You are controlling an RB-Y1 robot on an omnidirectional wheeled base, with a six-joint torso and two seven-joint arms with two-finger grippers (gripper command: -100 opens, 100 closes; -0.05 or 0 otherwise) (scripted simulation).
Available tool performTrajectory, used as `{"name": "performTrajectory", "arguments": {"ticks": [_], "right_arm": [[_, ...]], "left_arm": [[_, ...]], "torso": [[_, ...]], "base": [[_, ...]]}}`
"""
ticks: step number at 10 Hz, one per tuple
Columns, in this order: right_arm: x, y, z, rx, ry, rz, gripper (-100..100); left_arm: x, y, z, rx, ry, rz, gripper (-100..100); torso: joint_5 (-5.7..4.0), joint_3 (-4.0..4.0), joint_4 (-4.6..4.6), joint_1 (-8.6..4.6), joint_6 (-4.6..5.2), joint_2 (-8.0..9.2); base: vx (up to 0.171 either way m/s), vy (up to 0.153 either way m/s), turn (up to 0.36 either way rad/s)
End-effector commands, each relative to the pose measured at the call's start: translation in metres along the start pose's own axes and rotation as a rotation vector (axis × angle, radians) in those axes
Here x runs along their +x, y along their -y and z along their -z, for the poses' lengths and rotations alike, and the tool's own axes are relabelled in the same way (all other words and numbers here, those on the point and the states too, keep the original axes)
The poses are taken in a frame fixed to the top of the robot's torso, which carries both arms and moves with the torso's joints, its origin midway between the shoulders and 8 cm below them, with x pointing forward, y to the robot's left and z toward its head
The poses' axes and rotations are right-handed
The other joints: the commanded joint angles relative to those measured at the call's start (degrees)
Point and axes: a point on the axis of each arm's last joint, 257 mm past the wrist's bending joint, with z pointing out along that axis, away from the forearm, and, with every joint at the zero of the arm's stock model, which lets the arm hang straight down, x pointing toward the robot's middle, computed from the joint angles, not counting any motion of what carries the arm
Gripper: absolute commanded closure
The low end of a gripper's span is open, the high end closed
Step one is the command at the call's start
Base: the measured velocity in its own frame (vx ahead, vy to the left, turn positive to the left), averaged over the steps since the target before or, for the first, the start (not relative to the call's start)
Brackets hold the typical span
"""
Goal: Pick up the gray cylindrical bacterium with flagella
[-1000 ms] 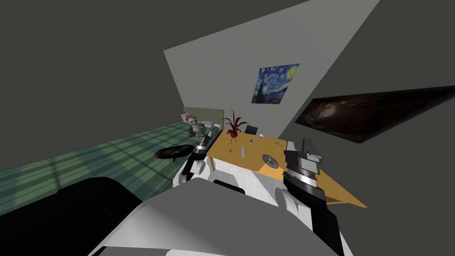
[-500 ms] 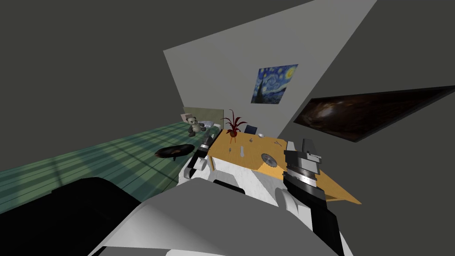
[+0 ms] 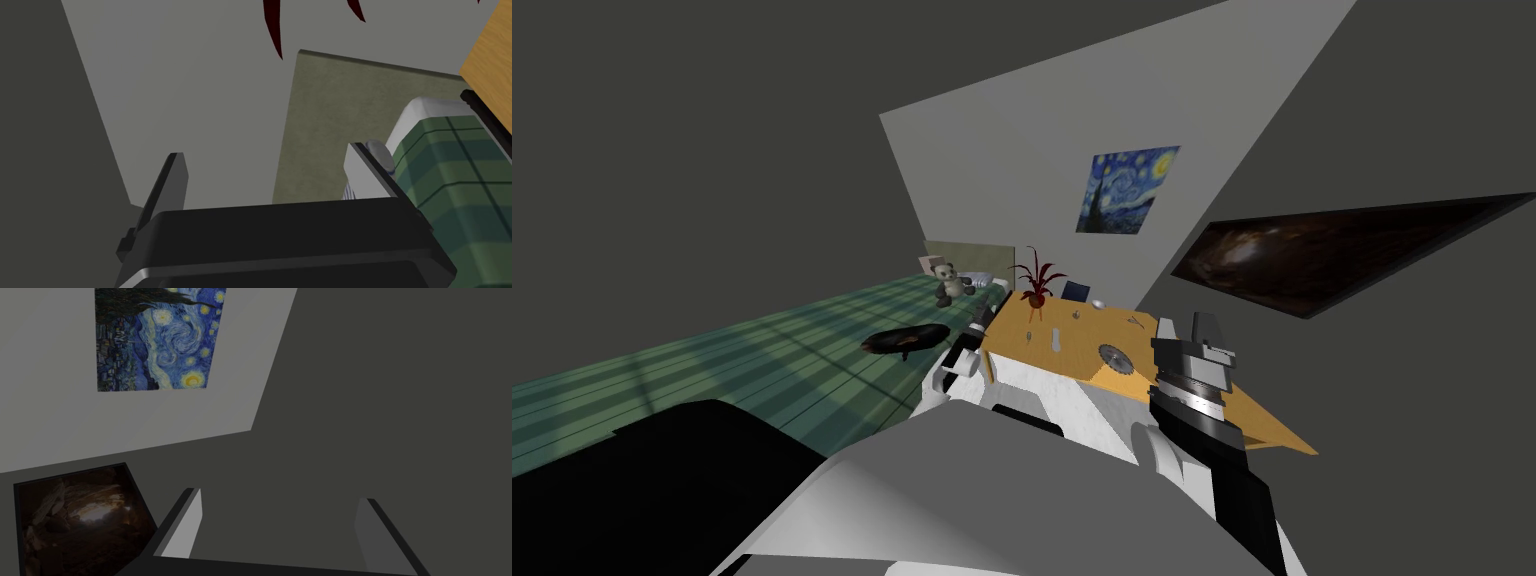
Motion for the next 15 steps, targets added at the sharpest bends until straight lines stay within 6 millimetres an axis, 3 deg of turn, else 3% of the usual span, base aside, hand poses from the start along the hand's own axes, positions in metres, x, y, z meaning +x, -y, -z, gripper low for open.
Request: {"name": "performTrajectory", "arguments": {"ticks": [1, 6, 7, 8, 15], "right_arm": [[0.000, 0.000, 0.000, 0.000, 0.000, 0.000, 0], [0.000, 0.000, 0.000, 0.000, 0.000, 0.000, 0], [0.000, 0.000, 0.000, 0.000, 0.000, 0.000, 0], [0.000, 0.000, 0.000, 0.000, 0.000, 0.000, 0], [0.000, 0.000, 0.000, 0.000, 0.000, 0.000, 0]], "left_arm": [[-0.002, -0.021, -0.008, -0.053, 0.006, 0.026, -100], [-0.012, -0.075, -0.015, -0.185, 0.032, 0.074, -100], [-0.015, -0.097, -0.019, -0.242, 0.045, 0.099, -100], [-0.015, -0.104, -0.027, -0.264, 0.049, 0.125, -100], [-0.026, -0.194, -0.029, -0.505, 0.124, 0.232, -100]], "torso": [[0.00, 0.00, 0.00, 0.00, 0.00, 0.00], [-0.01, -0.01, 0.00, -0.03, 0.00, -0.01], [-0.01, -0.01, 0.00, -0.02, 0.00, -0.02], [-0.01, -0.01, 0.00, -0.05, 0.00, -0.02], [-0.03, -0.02, -0.01, -0.10, -0.01, -0.03]], "base": [[-0.014, -0.018, -0.004], [-0.011, -0.019, -0.003], [-0.006, -0.027, -0.004], [-0.011, -0.044, -0.006], [-0.007, -0.032, -0.002]]}}
